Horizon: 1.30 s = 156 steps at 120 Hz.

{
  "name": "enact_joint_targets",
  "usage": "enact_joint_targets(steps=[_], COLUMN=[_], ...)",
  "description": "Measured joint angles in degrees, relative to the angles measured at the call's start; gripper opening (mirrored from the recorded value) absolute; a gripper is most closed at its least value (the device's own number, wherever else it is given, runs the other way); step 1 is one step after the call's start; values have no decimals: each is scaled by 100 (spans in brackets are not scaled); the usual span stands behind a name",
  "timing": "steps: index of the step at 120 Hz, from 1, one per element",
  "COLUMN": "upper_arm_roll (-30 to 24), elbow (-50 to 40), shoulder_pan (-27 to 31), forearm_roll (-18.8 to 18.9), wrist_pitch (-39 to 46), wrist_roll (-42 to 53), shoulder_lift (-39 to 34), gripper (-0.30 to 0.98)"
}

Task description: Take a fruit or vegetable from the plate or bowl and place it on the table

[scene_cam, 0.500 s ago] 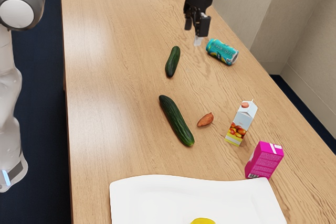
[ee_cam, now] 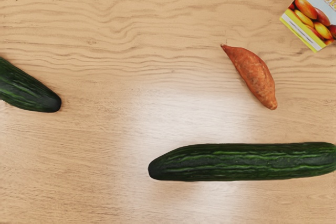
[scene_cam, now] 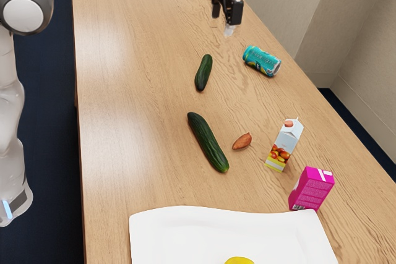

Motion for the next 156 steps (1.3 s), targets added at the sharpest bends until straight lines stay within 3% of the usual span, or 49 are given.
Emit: enact_joint_targets(steps=[15,43,60,80,93,114,136,156], upper_arm_roll=[-93,-1522,-2064,-2154,-2155,-2161,-2224,-2225], elbow=[904,1110,1096,1091,1078,342,-624,-533], shoulder_pan=[219,1668,356,39,-562,-1526,-1791,-2150], forearm_roll=[82,114,138,261,287,144,-41,-38], wrist_pitch=[-225,-342,-166,-71,-39,331,1029,1367], wrist_roll=[-11,-28,-28,-27,-26,-30,-32,-32], shoulder_lift=[-17,437,917,1037,1104,1108,808,1061], gripper=[69,69,68,69,69,69,69,69])
